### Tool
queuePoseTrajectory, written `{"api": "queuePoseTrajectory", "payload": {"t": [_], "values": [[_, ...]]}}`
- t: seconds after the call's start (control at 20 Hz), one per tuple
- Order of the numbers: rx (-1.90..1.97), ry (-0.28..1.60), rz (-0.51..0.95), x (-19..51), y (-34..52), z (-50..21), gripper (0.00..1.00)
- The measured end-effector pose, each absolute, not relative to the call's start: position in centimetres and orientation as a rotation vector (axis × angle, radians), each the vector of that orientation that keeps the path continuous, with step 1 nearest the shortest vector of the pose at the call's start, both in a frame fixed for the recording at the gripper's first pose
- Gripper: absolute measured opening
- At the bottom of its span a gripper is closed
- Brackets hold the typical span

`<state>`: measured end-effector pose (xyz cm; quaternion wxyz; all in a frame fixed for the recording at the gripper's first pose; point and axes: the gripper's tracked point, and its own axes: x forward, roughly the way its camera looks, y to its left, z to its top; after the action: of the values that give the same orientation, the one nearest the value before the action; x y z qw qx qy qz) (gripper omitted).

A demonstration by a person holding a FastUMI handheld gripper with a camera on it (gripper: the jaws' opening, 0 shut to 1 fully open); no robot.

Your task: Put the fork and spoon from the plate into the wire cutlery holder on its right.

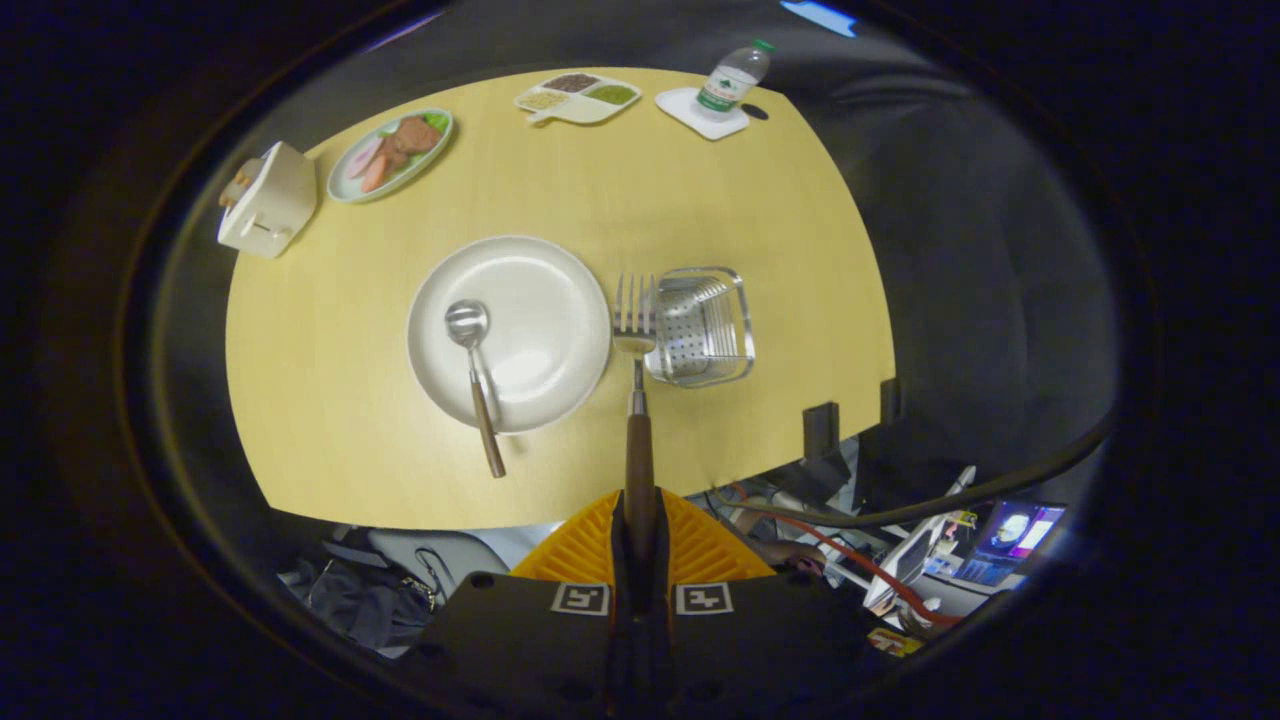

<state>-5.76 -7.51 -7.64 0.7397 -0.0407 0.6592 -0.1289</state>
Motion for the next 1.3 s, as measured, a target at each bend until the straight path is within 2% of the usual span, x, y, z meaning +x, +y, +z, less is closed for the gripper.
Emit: {"api": "queuePoseTrajectory", "payload": {"t": [0.45,0.9,1.15,1.3], "values": [[-0.002,1.614,-0.295,-4.4,-12.7,-12.5,0.1],[-0.02,1.719,-0.195,-2.1,-13.5,-16.8,0.11],[-0.069,1.74,-0.158,-2.0,-13.8,-17.7,0.17],[-0.069,1.727,-0.147,-1.6,-13.4,-17.7,0.38]]}}
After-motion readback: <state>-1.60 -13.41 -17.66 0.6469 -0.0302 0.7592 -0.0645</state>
